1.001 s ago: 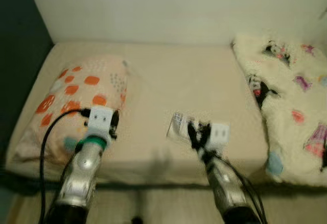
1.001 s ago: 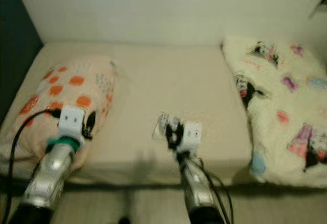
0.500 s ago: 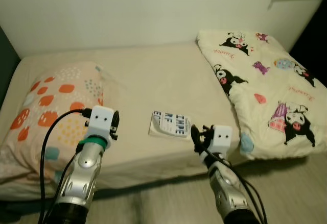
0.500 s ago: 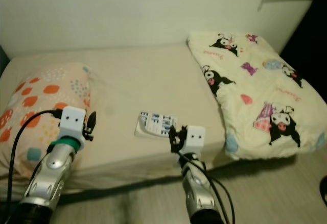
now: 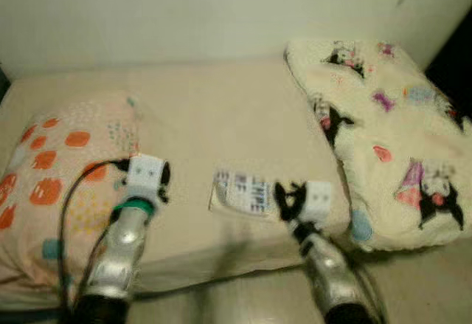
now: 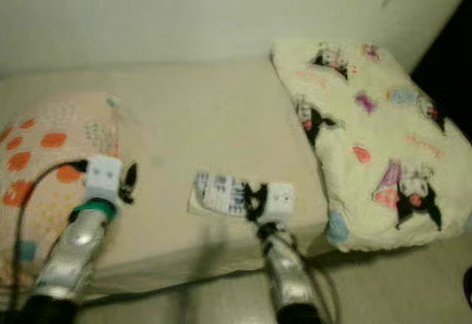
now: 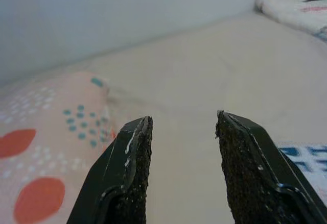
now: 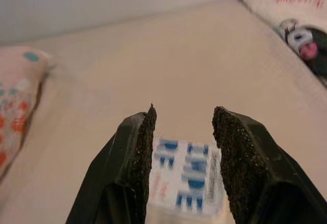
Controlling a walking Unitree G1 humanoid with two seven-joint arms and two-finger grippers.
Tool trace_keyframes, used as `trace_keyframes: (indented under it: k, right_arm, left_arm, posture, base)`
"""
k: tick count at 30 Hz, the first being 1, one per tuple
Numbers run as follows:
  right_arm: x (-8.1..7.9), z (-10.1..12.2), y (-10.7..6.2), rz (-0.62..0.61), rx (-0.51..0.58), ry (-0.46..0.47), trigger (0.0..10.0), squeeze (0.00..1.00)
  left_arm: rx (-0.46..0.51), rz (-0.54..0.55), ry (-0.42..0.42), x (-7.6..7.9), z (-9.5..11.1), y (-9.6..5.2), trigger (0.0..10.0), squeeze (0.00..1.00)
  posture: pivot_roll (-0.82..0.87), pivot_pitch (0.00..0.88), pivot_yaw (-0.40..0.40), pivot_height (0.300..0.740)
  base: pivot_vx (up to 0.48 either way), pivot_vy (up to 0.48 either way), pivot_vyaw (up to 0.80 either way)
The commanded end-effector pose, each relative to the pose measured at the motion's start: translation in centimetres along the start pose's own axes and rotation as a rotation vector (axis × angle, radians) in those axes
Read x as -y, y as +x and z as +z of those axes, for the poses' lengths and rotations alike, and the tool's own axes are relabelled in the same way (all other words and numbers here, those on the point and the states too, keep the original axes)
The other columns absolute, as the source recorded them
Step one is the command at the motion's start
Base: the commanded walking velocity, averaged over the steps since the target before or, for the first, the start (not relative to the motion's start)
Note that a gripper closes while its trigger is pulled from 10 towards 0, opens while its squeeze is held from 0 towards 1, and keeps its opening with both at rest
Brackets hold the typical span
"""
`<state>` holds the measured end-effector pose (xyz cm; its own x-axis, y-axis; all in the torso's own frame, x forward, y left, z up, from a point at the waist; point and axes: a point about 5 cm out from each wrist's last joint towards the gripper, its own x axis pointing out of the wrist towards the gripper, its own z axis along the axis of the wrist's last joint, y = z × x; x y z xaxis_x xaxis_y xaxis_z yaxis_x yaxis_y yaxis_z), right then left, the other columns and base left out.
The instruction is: Clean up the room
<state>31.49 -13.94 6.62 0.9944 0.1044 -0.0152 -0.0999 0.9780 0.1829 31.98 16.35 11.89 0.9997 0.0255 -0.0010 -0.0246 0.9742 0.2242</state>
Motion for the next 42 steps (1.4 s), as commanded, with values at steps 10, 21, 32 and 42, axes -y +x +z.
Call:
trace_keyframes:
  k: [10,21,32,42]
  right_arm:
    - [-0.1,-1.3,-0.6,0.003,-0.052,-0.010,10.0,0.00]
    - [4.5,-3.8,-3.1,-0.085,-0.204,-0.215,10.0,0.00]
    - [3.3,-4.6,-2.8,-0.006,-0.257,-0.201,10.0,0.00]
    - [2.5,-5.6,-3.5,0.022,-0.280,-0.141,10.0,0.00]
  left_arm:
    - [-0.051,-0.092,-0.061,1.2,-1.7,-0.9,10.0,0.00]
    - [-0.251,-0.264,-0.106,4.7,-8.1,-4.3,10.0,0.00]
    - [-0.291,-0.177,-0.055,3.6,-9.3,-5.2,10.0,0.00]
    - [-0.176,-0.120,0.052,0.2,-7.4,-3.3,10.0,0.00]
  posture:
    - [0.02,0.000,0.019,0.740]
    - [-0.02,0.034,-0.054,0.740]
    - [0.04,0.033,-0.082,0.740]
    - [0.02,0.053,-0.021,0.740]
  base:
    - [0.000,0.000,0.00]
    - [0.000,0.000,0.00]
    - [0.000,0.000,0.00]
    - [0.000,0.000,0.00]
